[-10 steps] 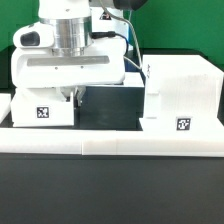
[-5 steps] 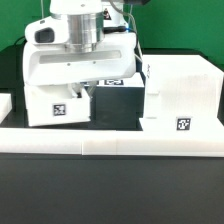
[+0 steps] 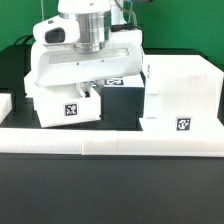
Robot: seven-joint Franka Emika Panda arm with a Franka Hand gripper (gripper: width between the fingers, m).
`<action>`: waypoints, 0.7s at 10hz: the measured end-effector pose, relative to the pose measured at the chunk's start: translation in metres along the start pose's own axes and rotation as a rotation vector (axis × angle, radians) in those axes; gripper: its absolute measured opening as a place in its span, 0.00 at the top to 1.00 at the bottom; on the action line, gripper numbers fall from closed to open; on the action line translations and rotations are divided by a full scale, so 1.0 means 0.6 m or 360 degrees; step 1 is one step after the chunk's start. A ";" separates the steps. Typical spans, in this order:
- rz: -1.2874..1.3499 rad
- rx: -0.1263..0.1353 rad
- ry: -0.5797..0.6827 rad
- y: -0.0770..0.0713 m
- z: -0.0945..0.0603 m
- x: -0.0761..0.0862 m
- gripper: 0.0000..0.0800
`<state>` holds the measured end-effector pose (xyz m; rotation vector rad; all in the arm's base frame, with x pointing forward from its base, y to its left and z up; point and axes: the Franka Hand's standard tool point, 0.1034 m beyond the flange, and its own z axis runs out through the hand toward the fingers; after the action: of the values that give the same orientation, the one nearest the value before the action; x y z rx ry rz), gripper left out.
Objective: Assemble drawer
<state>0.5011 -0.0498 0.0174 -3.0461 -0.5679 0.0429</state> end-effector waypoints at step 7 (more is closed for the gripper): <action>-0.1102 -0.0051 -0.0060 -0.001 -0.004 0.022 0.94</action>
Offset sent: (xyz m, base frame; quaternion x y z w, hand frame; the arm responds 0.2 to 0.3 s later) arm 0.0209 0.0130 0.0005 0.0017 -0.0091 -0.3112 0.9503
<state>0.5133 -0.0446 0.0198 -2.6978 -1.5848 0.0657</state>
